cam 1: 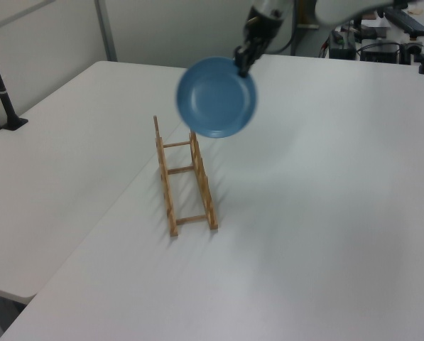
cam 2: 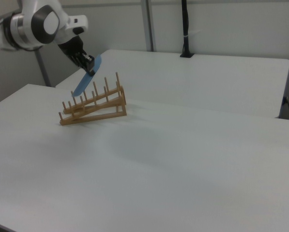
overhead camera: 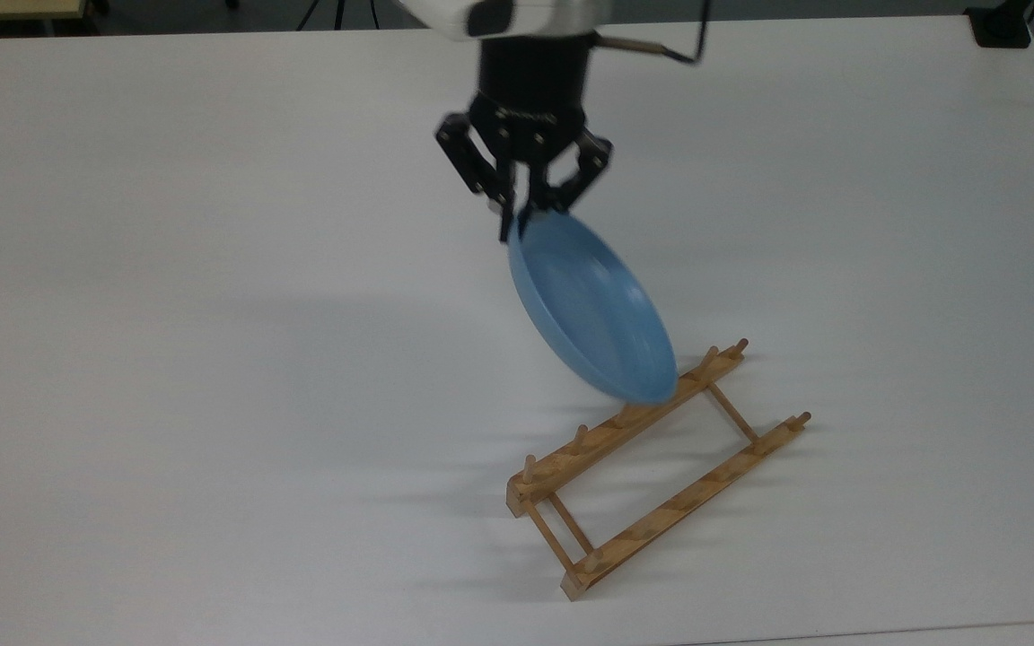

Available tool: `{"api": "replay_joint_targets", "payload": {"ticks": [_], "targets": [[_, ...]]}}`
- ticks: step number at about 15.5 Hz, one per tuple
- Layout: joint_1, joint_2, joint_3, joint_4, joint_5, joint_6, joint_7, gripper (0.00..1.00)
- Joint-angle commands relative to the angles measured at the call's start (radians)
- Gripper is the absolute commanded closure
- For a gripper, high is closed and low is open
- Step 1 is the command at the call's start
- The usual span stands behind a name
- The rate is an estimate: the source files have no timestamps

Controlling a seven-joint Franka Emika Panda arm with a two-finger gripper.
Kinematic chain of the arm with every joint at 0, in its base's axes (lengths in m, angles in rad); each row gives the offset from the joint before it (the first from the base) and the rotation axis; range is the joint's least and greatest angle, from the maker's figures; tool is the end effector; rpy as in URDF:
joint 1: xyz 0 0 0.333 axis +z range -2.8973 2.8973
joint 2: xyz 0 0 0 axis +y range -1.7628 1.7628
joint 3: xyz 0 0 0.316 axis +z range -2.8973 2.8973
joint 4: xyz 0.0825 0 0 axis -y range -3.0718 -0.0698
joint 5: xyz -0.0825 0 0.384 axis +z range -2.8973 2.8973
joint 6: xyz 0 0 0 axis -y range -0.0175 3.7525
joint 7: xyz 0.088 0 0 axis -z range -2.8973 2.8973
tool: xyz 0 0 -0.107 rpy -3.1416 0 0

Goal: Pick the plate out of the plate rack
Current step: 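Lift the gripped blue plate up out of the wooden rack, then carry the blue plate away from the rack and lower it flat onto the table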

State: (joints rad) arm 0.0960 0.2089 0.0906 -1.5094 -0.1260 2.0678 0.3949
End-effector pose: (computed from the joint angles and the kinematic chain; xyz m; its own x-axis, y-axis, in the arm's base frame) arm 0.6483 0.1097 0.5806 0.9198 -0.1670 0.3550 -0.1661 -0.9855 -0.0335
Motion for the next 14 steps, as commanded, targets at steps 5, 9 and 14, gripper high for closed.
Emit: {"api": "replay_joint_targets", "payload": {"ticks": [5, 9, 14], "targets": [[-0.234, -0.105, -0.009, -0.061, 0.276, -0.457, -0.604, 1.00], [-0.373, -0.074, -0.009, -0.143, 0.370, -0.465, -0.841, 1.00], [-0.406, -0.008, -0.011, -0.227, 0.361, -0.356, -0.867, 1.00]]}}
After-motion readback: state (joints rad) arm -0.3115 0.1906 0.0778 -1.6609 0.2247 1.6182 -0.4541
